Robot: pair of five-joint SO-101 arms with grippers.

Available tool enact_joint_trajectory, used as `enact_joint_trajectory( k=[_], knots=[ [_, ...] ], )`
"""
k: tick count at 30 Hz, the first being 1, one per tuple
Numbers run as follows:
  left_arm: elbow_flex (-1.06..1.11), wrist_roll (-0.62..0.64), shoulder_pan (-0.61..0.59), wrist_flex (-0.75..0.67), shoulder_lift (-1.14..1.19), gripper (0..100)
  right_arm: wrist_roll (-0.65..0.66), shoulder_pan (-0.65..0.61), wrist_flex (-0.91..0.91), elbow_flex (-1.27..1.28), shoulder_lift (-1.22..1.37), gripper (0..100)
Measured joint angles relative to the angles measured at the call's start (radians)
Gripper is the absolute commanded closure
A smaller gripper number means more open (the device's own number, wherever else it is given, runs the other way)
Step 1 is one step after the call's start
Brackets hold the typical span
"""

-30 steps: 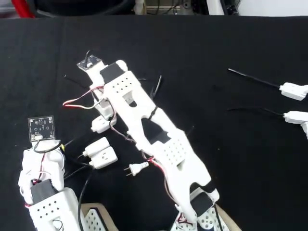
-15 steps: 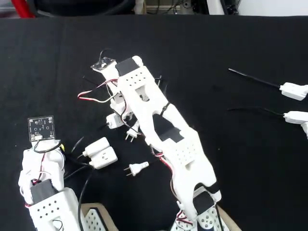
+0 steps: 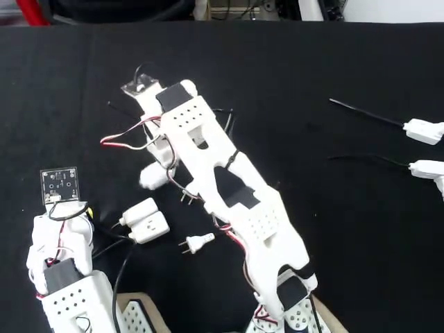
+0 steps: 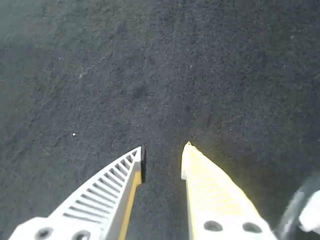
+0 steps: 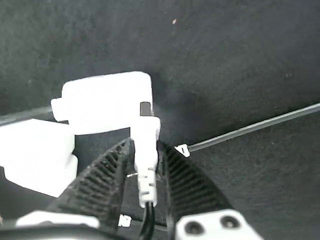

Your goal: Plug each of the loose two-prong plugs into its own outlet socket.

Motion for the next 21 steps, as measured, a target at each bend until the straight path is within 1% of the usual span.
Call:
enact_joint_trajectory(
  k=[8, 16, 21],
  knots=[
    [0.000, 0.000, 0.000, 0.000, 0.000, 86, -0.040, -0.002, 0.000, -0.003, 0.000, 98.7],
    [0.000, 0.000, 0.000, 0.000, 0.000, 86, -0.040, -0.054, 0.000, -0.003, 0.000, 98.7],
    [0.000, 0.000, 0.000, 0.000, 0.000, 86, -0.028, -0.052, 0.000, -0.003, 0.006, 98.7]
  ],
)
